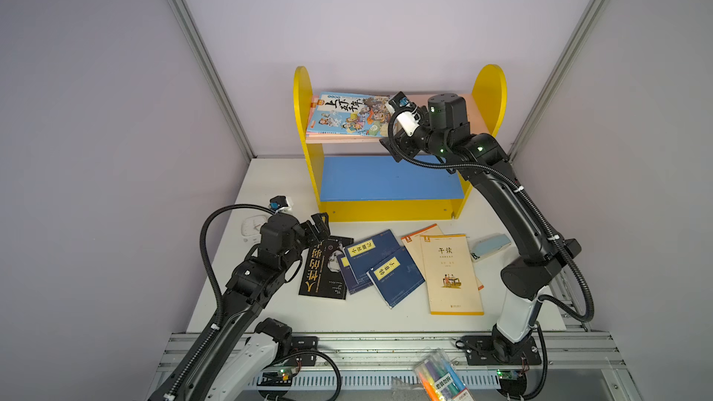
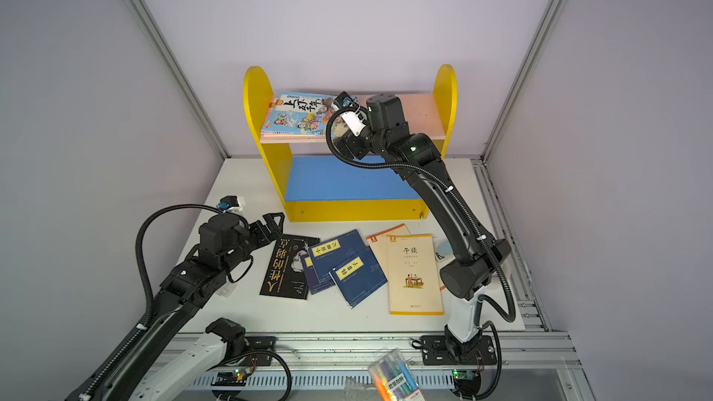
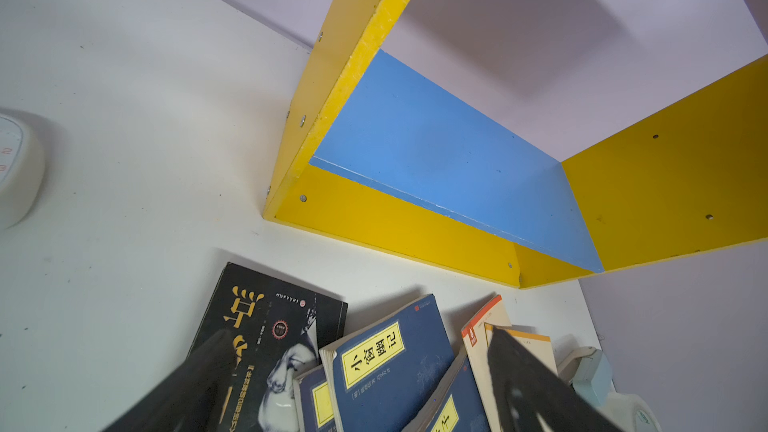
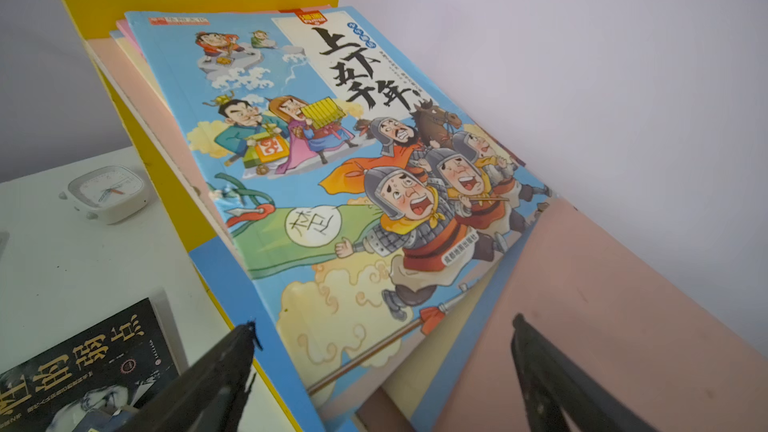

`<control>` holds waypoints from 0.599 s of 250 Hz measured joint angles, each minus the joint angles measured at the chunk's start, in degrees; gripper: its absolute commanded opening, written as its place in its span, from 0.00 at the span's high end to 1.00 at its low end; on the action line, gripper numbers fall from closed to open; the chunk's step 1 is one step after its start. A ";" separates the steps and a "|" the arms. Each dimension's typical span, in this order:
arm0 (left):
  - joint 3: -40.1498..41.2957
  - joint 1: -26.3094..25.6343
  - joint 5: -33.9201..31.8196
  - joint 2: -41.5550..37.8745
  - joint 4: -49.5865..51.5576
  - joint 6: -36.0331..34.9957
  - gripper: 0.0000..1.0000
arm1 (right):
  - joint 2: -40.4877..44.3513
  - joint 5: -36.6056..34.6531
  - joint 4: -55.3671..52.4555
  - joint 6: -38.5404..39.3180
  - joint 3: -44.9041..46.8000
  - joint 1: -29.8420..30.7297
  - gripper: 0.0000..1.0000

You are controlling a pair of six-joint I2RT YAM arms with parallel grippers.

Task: Stacking books/files
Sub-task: Move the book to the bookshelf.

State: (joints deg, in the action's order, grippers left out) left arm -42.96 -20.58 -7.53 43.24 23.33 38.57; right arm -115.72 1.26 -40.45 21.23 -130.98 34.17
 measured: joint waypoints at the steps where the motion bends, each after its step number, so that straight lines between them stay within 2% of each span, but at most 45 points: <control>1: 0.00 0.00 0.00 0.00 0.00 0.02 0.03 | 0.00 0.00 0.00 -0.04 0.00 -0.02 0.02; 150: 0.39 0.00 0.13 -0.26 0.00 0.46 0.03 | -3.61 -0.37 1.70 -2.36 -3.85 -1.18 0.02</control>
State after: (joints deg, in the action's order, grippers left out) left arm -42.57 -20.58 -7.40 42.98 23.33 39.03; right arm -119.33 0.89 -38.74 18.87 -134.82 32.99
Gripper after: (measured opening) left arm 0.973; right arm 0.980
